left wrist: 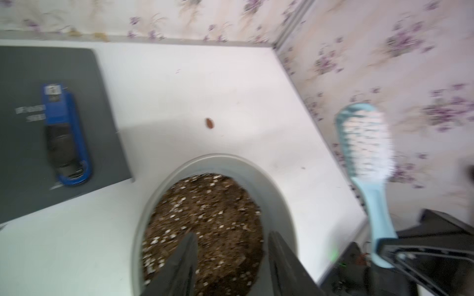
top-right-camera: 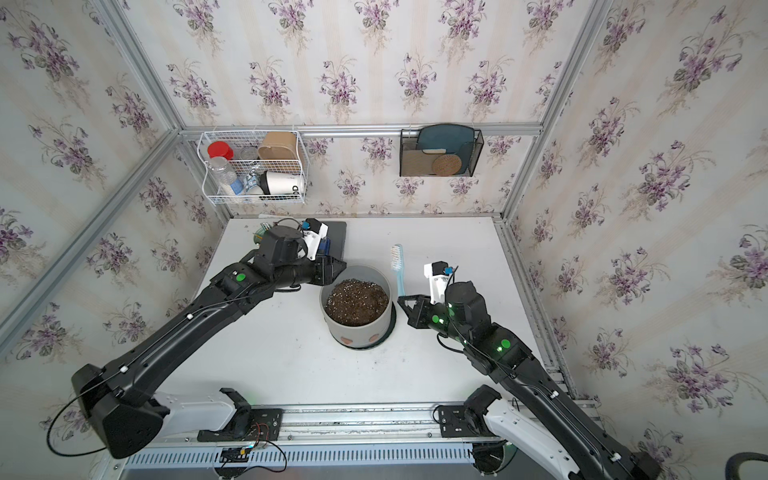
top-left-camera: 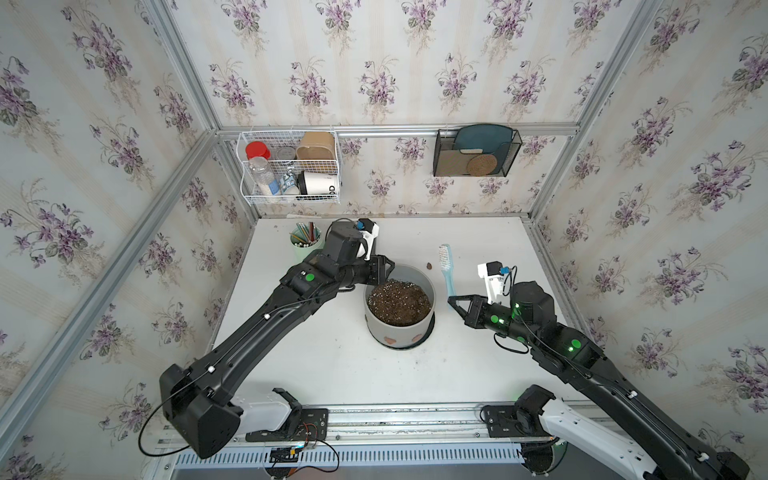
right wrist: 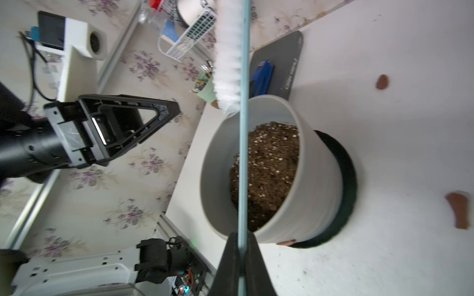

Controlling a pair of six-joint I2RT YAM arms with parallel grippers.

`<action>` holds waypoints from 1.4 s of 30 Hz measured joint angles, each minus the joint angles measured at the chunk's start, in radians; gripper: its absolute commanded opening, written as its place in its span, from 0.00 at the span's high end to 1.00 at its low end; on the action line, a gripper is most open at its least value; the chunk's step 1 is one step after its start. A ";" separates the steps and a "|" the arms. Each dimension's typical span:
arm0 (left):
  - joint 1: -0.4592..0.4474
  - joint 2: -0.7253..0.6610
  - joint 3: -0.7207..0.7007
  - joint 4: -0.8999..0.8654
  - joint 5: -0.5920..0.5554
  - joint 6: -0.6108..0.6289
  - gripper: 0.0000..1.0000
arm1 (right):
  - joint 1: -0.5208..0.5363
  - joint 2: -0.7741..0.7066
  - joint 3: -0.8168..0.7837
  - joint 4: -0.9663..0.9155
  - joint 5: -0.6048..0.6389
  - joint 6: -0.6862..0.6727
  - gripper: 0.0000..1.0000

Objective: Scrub the dried mud off the ceramic pot
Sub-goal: Adjust the brush.

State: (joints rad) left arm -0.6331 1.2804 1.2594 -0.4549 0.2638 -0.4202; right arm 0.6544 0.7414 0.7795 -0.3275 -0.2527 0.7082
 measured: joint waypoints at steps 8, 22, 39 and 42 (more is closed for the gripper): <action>0.002 -0.041 -0.126 0.409 0.342 -0.165 0.54 | 0.000 0.063 0.013 0.289 -0.276 0.097 1.00; 0.004 -0.005 -0.208 0.799 0.520 -0.352 0.68 | 0.000 0.069 -0.092 0.549 -0.419 0.265 1.00; -0.001 -0.019 -0.303 0.972 0.480 -0.451 1.00 | 0.000 0.116 -0.087 0.572 -0.415 0.290 0.58; 0.000 -0.017 -0.330 0.995 0.450 -0.473 1.00 | 0.000 0.155 -0.079 0.584 -0.401 0.291 0.58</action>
State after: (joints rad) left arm -0.6327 1.2636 0.9298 0.5400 0.7139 -0.8932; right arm 0.6544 0.8963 0.7010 0.2562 -0.6540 0.9989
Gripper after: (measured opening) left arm 0.105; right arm 0.419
